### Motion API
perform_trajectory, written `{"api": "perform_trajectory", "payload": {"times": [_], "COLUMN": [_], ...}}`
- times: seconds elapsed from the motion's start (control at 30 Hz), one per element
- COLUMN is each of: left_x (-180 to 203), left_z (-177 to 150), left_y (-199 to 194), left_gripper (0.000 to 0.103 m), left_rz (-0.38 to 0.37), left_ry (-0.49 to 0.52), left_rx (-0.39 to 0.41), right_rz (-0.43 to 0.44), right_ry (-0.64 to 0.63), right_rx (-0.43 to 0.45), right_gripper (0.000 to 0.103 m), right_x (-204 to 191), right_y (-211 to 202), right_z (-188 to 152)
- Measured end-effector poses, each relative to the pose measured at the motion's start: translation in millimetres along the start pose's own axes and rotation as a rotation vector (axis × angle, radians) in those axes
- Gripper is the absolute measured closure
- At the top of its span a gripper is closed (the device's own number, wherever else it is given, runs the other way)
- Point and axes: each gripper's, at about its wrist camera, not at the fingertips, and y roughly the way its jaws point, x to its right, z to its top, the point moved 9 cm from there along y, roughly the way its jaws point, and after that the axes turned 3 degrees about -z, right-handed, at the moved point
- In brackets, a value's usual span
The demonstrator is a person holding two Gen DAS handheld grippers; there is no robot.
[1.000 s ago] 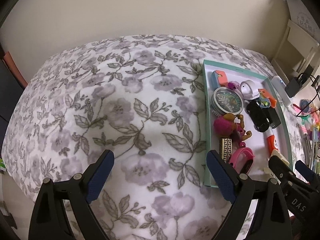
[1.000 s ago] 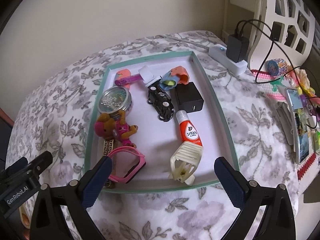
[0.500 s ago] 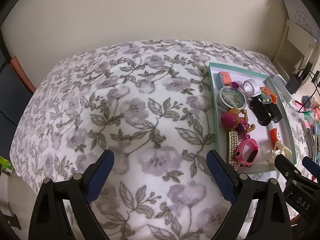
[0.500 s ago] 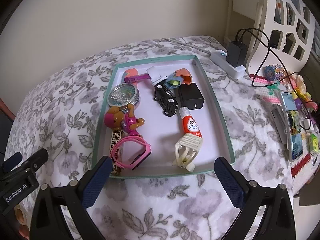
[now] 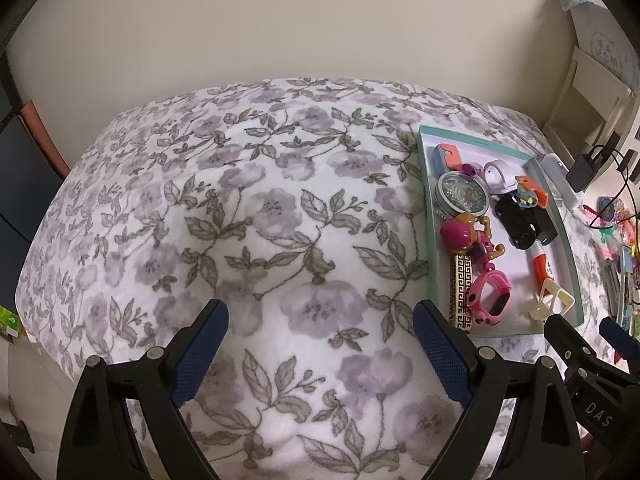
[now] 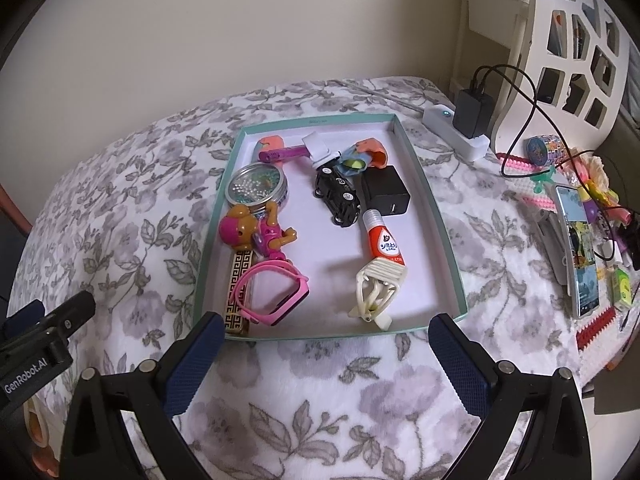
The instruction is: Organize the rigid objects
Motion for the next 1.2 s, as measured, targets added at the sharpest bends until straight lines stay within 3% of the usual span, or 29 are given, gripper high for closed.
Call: {"api": "perform_trajectory", "payload": {"times": [1.2], "left_x": [0], "left_z": [-3], "left_y": [0], "left_gripper": [0.009], "left_rz": [-0.011], "left_ry": [0.000], "left_rx": [-0.027], "right_rz": [-0.008], "right_ry": [0.002], "right_rx": [0.048], "right_gripper": [0.000], "right_x": [4], "right_y": [-17], "right_z": [3]}}
